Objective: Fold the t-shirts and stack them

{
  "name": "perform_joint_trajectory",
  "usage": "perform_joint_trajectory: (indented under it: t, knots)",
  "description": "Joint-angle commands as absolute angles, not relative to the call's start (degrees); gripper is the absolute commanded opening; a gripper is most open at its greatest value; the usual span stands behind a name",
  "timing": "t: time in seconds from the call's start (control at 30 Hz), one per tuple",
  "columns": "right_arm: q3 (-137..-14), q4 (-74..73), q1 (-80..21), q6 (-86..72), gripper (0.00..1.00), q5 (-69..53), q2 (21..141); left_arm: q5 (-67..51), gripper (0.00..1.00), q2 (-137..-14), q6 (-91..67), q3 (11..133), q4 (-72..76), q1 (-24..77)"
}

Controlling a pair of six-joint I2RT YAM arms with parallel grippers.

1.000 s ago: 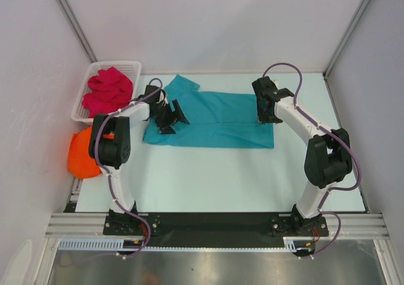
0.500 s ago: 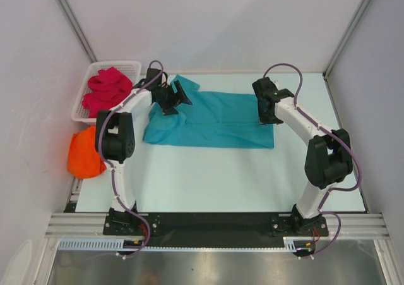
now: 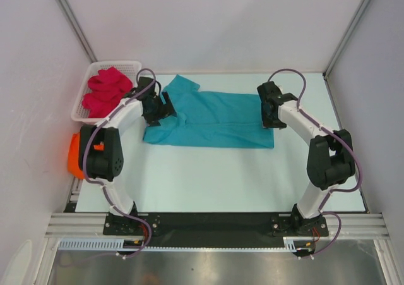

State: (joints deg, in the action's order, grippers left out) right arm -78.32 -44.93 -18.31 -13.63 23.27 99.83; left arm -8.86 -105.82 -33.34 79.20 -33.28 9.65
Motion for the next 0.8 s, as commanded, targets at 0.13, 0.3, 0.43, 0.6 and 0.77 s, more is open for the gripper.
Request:
perform_joint_trajectory:
  t: [0.13, 0.3, 0.43, 0.6, 0.77]
  knots:
    - [-83.8, -35.1, -10.1, -16.9, 0.50, 7.2, 101.1, -2.9, 1.00, -103.1, -21.7, 82.4, -21.6, 9.1]
    - [-86.4, -25.9, -6.0, -19.8, 0.50, -4.1, 104.0, -10.3, 1.00, -104.8, -17.9, 81.5, -4.9, 9.0]
    - [-89.7, -22.9, -4.7, -22.1, 0.49, -8.5, 107.7, -12.0, 1.00, -111.4, -15.8, 88.7, -4.1, 8.8]
    - [-93.0, -21.4, -4.6, -22.2, 0.48, -7.0, 111.3, -13.4, 1.00, -119.2, -16.3, 95.9, -3.4, 8.3]
    - [-96.8, -22.5, -3.3, -21.7, 0.48, -5.7, 116.1, -14.4, 1.00, -125.0, -19.2, 102.8, -5.2, 7.1]
